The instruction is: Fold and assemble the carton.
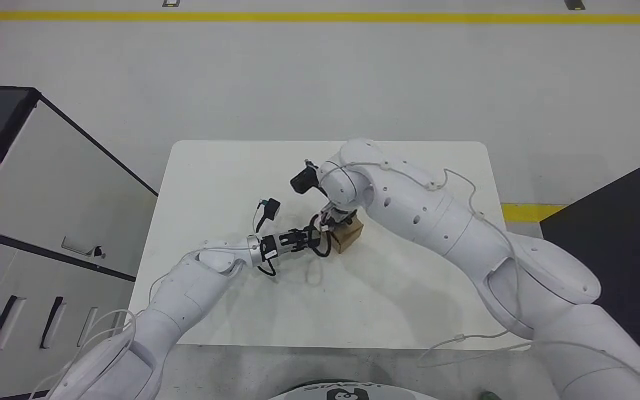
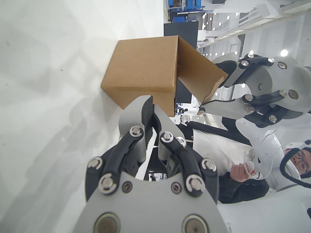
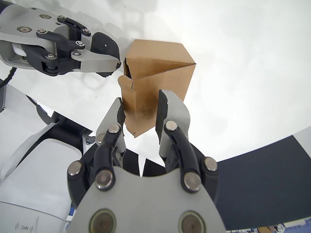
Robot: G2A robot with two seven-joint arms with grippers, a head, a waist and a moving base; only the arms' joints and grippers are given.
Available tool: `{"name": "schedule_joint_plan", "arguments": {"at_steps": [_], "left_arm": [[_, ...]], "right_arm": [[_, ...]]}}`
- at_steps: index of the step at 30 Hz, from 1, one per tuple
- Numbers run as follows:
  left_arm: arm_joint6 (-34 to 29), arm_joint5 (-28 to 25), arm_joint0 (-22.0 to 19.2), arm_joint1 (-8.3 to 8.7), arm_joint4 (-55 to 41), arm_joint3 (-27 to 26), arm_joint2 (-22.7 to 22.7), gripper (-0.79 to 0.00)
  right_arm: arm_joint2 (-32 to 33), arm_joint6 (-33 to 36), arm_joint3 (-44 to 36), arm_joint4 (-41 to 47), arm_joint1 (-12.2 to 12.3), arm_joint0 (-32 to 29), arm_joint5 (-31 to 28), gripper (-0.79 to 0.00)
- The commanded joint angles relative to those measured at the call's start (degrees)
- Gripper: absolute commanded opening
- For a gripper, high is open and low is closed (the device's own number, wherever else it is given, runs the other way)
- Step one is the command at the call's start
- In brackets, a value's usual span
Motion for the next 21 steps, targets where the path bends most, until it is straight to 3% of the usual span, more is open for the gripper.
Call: {"name": "schedule_joint_plan", "arguments": {"at_steps": [1,3,5,21], "left_arm": [[0.0,0.0,0.0,0.00,0.0,0.0,0.0,-0.785],[0.0,0.0,0.0,0.00,0.0,0.0,0.0,-0.785],[0.0,0.0,0.0,0.00,0.0,0.0,0.0,-0.785],[0.0,0.0,0.0,0.00,0.0,0.0,0.0,-0.785]], "right_arm": [[-0.1,0.1,0.1,-0.5,-0.2,0.0,0.1,-0.554],[-0.2,0.2,0.3,-0.9,-0.4,-0.1,0.1,-0.656],[-0.2,0.2,0.6,-1.1,-0.7,-0.2,0.2,-0.699],[-0.1,-0.5,4.5,-1.9,-2.6,-0.9,-1.1,-0.739]]}}
